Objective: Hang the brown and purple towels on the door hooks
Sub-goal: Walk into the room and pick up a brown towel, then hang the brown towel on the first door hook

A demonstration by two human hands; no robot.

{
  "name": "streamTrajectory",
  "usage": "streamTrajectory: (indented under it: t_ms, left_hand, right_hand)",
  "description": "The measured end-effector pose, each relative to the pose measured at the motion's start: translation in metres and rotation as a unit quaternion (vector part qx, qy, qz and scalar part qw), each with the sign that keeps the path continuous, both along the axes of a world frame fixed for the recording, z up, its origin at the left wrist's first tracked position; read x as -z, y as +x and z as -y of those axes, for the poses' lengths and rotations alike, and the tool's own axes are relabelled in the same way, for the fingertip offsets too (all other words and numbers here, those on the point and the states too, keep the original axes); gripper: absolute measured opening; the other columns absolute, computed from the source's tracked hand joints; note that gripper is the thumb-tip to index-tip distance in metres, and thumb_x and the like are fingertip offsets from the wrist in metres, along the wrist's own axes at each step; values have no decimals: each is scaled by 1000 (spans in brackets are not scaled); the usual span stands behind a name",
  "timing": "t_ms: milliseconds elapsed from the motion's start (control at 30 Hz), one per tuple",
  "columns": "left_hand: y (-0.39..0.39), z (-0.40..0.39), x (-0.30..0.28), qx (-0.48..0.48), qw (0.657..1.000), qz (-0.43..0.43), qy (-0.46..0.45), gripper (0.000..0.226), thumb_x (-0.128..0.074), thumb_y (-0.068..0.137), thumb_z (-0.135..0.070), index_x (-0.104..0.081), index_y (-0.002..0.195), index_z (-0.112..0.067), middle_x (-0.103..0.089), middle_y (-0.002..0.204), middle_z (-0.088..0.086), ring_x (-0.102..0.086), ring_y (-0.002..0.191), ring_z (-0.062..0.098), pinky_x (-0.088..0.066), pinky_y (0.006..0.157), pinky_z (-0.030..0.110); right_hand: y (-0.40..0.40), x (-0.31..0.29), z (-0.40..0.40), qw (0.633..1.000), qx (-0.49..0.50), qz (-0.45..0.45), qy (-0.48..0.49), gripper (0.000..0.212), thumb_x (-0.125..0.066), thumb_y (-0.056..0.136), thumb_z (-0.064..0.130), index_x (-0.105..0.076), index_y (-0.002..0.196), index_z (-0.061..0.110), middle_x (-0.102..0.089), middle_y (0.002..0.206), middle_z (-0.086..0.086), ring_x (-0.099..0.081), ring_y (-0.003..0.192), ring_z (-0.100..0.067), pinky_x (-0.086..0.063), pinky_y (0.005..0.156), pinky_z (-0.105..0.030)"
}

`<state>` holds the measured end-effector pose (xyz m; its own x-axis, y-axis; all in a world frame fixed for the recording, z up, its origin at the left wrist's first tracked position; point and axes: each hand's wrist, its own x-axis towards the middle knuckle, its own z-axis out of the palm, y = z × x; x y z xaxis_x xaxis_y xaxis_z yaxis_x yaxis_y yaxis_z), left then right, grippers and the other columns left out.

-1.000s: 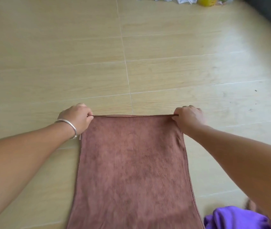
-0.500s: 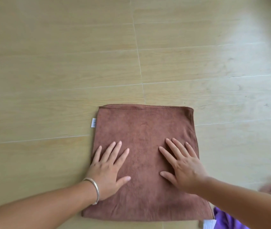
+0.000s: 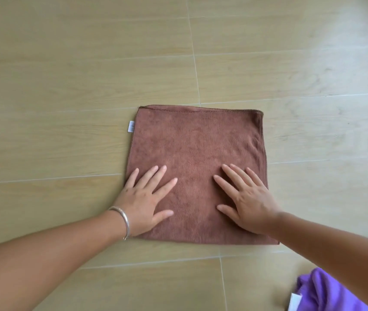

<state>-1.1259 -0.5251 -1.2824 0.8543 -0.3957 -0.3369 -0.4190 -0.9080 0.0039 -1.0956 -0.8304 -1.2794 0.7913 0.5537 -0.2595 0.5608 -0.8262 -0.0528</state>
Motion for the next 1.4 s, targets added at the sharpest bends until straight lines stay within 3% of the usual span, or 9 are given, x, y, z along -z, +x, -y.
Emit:
streamTrajectory:
  t_ms: [133, 467, 600, 667, 733, 833, 933, 1100, 1400]
  left_hand:
    - [-51, -19, -3, 89, 996, 5, -4, 78, -37, 84, -69, -32, 149, -26, -24, 156, 10, -25, 143, 28, -29, 110, 58]
    - [-54, -50, -9, 169, 984, 47, -21, 53, -41, 84, -17, -53, 135, -11, -46, 145, 3, -48, 131, 19, -45, 102, 45]
    - [-51, -46, -36, 147, 989, 17, -7, 50, -40, 83, -18, -63, 126, -11, -56, 137, 3, -57, 122, 19, -50, 94, 43]
    - [-49, -41, -61, 106, 994, 6, 0, 42, -50, 88, -21, -62, 127, -12, -56, 136, 2, -56, 122, 19, -50, 95, 41]
    - [-45, -35, -91, 50, 998, -33, 25, 49, -50, 97, -25, -41, 144, -17, -34, 153, -2, -35, 139, 16, -36, 109, 38]
    - [-32, -25, -150, -1, 996, -56, 66, 52, -26, 104, -31, -11, 153, -23, -1, 161, -9, -4, 147, 10, -14, 117, 33]
    - [-16, -18, -224, -34, 997, -24, 68, 52, -23, 103, -30, -9, 153, -23, -1, 161, -9, -5, 147, 10, -17, 117, 30]
    - [8, -18, -378, -77, 995, 14, 62, 50, -22, 103, -30, -13, 153, -24, -5, 161, -10, -8, 147, 9, -23, 114, 29]
    - [23, -33, -706, -100, 993, 64, -4, 46, -32, 103, -30, -29, 149, -30, -20, 157, -16, -15, 145, 7, -33, 105, 30]
  right_hand:
    - [-51, 14, 33, 995, -95, -9, 30, 71, -36, 91, 65, -32, 149, 25, -21, 159, -9, -16, 147, -27, -19, 114, -52]
    - [-62, 19, 54, 983, -167, 67, 25, 50, -39, 97, 47, -47, 142, 24, -41, 149, -8, -42, 135, -29, -37, 105, -51]
    - [-63, -1, 48, 988, -143, 58, -7, 46, -34, 97, 40, -59, 131, 22, -52, 141, -8, -51, 128, -29, -43, 102, -51]
    - [-60, -27, 47, 992, -109, 49, -27, 46, -36, 94, 39, -64, 125, 21, -56, 137, -7, -52, 127, -30, -43, 102, -50]
    - [-55, -66, 45, 998, -47, 37, -35, 45, -36, 93, 41, -67, 120, 22, -60, 132, -8, -53, 126, -29, -43, 101, -49]
    - [-46, -137, 41, 999, 35, 18, -31, 45, -34, 94, 42, -66, 119, 22, -61, 129, -9, -53, 126, -30, -42, 101, -50]
    - [-32, -216, 43, 997, 75, 18, -23, 41, -36, 97, 42, -57, 128, 24, -51, 141, -8, -40, 136, -28, -31, 110, -49]
    - [-2, -368, 44, 995, 89, 19, -47, 46, -21, 101, 45, -38, 142, 31, -30, 155, -4, -15, 147, -23, -14, 116, -44]
    - [13, -709, 34, 994, 104, 44, 2, 42, -27, 99, 50, -53, 131, 41, -34, 153, 5, -15, 146, -15, -11, 117, -37]
